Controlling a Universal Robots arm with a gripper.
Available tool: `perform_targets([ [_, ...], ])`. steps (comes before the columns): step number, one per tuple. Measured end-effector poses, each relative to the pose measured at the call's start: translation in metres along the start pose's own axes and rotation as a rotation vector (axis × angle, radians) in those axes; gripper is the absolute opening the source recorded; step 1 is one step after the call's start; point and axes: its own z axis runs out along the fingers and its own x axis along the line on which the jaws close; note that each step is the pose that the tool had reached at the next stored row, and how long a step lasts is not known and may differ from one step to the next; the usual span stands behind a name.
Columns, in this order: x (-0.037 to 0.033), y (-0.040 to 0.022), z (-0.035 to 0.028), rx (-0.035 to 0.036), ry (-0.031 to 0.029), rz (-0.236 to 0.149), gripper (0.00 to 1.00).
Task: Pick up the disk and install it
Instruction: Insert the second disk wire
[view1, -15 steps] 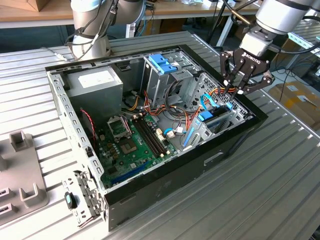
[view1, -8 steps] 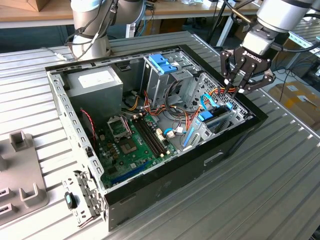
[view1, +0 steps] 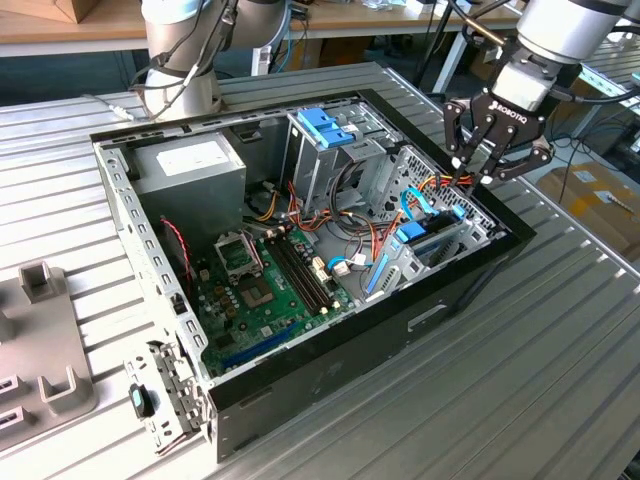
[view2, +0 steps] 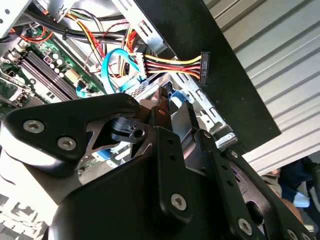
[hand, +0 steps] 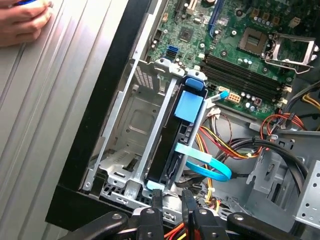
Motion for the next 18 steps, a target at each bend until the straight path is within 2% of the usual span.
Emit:
perform_targets([
  [7, 0.0022, -0.0058, -0.0001, 0.0016, -0.0006, -0.072, 0.30],
  [15, 0.0039, -0.0109, -0.0002, 0.0068, -0.0084, -0.164, 0.30],
  [18, 0.0037, -0.0114, -0.0002, 0.0068, -0.0083, -0.166, 0.30],
])
